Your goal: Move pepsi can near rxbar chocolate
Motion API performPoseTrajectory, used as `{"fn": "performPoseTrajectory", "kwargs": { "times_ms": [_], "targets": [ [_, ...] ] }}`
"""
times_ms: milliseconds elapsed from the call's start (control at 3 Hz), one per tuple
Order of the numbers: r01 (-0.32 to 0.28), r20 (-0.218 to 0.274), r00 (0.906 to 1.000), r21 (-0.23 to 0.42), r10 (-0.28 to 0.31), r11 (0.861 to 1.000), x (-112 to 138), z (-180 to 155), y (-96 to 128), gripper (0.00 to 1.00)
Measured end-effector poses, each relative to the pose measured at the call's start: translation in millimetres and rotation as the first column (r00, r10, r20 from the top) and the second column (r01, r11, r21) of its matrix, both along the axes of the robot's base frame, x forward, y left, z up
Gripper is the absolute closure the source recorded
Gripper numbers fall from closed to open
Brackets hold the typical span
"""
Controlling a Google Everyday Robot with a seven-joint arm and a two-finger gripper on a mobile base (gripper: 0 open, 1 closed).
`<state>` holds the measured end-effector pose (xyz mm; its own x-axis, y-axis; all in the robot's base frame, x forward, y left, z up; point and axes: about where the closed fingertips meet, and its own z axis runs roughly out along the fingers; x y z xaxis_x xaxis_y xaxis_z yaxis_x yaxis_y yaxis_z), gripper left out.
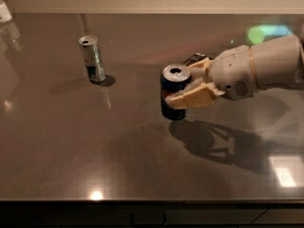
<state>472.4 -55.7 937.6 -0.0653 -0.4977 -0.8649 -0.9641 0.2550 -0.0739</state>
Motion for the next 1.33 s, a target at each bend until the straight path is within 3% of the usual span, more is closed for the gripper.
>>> {"fn": "performPoseTrajectory", "kwargs": {
  "times_ms": [333, 667, 1333],
  "targets": [
    [0.078, -0.008, 0.9969, -0.008, -0.078, 0.997, 35, 3, -35, 1.0],
    [0.159, -0.006, 0.9872, -0.013, -0.159, 0.987, 88, 8, -66, 1.0],
    [0.259, -0.005, 0.9658, 0.024, -0.259, 0.965, 149, 14, -100, 1.0]
  ]
}}
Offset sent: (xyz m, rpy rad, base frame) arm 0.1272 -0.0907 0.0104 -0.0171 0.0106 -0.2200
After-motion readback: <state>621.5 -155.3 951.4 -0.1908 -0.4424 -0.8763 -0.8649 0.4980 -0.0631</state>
